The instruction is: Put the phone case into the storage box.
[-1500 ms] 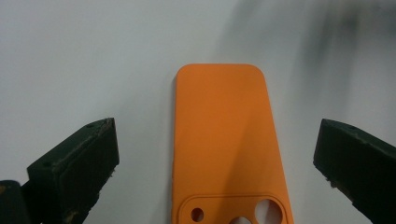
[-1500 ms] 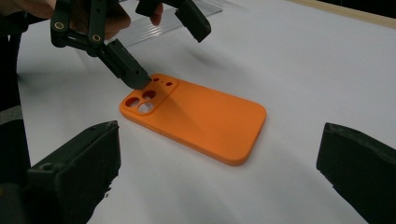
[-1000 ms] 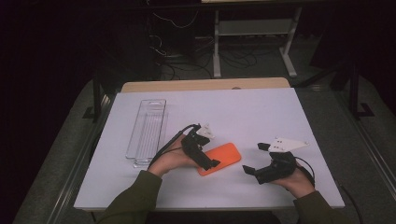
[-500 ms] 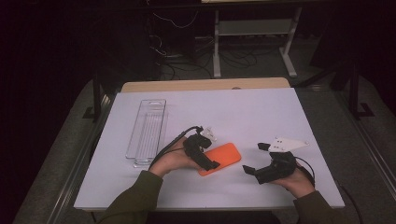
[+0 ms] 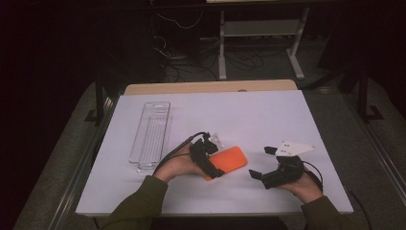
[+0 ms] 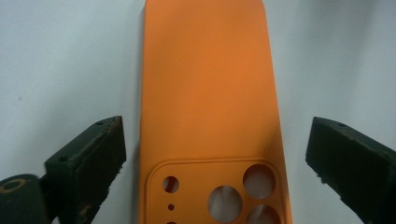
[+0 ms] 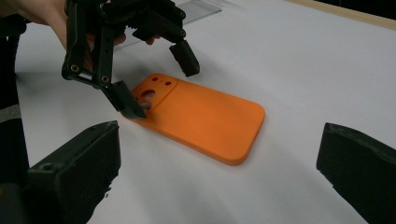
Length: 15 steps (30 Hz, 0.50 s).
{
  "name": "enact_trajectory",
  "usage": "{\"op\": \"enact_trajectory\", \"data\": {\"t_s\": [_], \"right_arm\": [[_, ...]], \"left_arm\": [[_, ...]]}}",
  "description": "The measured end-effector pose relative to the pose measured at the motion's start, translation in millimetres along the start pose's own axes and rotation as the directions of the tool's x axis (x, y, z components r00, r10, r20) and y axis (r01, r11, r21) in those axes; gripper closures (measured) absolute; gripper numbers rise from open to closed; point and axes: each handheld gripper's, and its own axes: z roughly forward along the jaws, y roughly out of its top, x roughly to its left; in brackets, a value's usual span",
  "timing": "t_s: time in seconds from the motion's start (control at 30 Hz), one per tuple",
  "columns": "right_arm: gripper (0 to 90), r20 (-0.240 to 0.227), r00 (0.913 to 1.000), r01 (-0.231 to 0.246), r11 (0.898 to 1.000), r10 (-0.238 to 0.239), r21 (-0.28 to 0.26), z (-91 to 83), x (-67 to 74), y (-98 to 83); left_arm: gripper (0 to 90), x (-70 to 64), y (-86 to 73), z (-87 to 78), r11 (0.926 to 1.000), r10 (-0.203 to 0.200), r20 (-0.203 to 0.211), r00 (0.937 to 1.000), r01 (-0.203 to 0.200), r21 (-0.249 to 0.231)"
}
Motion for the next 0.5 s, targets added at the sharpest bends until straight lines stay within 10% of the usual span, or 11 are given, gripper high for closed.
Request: {"op": "enact_trajectory", "data": {"t_s": [0.5], "right_arm": [[0.0,0.001,1.0000,0.002,1.000,-0.002,-0.001,-0.2,0.0,0.1]], "left_arm": [[1.6,-3.9,-1.1,9.9,0.9965,0.024,0.003,0.9997,-0.024,0.080]]}}
